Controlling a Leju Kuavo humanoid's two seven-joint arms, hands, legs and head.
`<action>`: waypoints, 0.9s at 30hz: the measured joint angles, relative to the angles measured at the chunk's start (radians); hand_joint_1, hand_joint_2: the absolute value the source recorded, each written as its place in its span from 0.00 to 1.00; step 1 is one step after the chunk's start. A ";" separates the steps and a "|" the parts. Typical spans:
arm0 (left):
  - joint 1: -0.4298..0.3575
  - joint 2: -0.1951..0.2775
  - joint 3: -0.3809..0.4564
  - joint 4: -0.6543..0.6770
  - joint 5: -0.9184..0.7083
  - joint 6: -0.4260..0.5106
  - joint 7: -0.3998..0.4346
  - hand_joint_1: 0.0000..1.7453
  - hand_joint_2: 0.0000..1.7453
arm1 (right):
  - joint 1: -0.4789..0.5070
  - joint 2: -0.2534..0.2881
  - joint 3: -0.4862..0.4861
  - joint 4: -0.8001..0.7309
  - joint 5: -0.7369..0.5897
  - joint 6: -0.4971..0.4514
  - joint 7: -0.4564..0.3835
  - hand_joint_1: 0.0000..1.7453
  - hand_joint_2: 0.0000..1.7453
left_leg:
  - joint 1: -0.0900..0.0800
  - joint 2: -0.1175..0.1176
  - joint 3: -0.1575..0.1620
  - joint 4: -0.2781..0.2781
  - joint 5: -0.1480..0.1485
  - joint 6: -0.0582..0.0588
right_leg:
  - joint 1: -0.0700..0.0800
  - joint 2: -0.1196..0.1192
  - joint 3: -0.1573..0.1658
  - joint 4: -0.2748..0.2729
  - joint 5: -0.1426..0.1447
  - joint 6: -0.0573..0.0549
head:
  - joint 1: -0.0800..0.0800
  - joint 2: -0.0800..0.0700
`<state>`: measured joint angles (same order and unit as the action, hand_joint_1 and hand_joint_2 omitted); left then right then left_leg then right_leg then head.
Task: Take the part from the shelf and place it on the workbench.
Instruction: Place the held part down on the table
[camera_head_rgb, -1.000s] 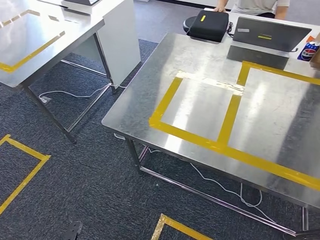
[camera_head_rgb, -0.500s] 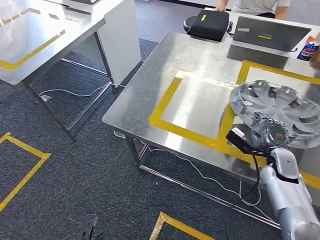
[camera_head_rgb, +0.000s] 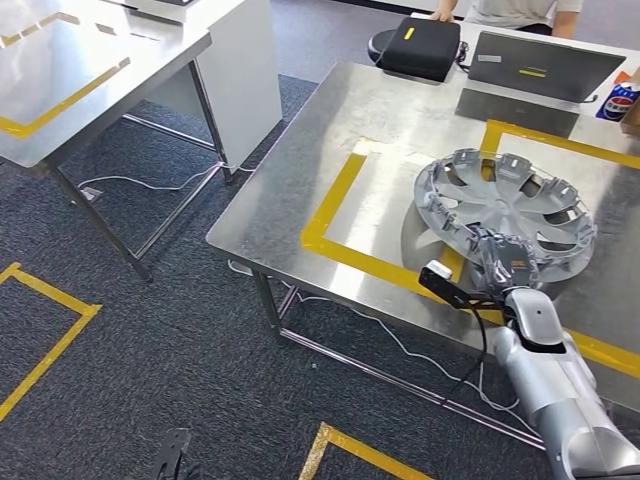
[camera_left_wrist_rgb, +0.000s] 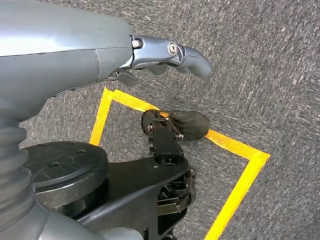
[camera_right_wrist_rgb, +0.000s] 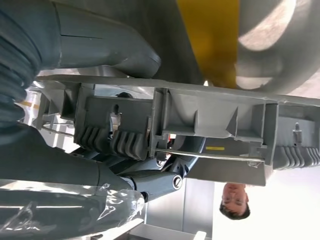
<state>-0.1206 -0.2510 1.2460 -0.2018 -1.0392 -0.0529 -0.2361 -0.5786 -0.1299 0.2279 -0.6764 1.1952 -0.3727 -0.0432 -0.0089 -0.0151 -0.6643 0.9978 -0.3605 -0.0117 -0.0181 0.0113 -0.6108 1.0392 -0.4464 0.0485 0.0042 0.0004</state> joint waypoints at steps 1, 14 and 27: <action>0.000 0.000 0.000 0.000 -0.001 0.000 -0.001 0.00 1.00 | 0.000 0.003 0.007 0.000 -0.001 0.006 0.009 1.00 1.00 | 0.000 0.000 0.000 0.000 0.000 0.000 | 0.000 0.000 0.000 0.000 0.000 0.000 | 0.000 0.000; 0.014 0.001 0.003 0.000 0.028 0.002 0.020 0.00 1.00 | -0.002 -0.128 -0.048 0.021 -0.051 0.062 0.226 1.00 1.00 | 0.000 -0.002 -0.004 0.000 0.002 0.004 | -0.001 -0.003 0.000 -0.006 0.004 0.005 | 0.000 0.000; 0.005 -0.002 0.000 0.000 0.008 -0.048 -0.105 0.00 1.00 | 0.141 -0.248 -0.162 -0.061 -0.036 0.096 0.224 1.00 1.00 | -0.001 -0.002 -0.004 0.000 0.001 0.007 | -0.001 -0.001 0.000 -0.008 0.005 0.006 | 0.000 0.000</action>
<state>-0.1154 -0.2534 1.2465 -0.2018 -1.0308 -0.1013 -0.3409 -0.4374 -0.3775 0.0657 -0.7373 1.1593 -0.2763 0.1803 -0.0098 -0.0166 -0.6678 0.9979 -0.3592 -0.0047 -0.0194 0.0100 -0.6104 1.0312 -0.4416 0.0547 0.0043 0.0004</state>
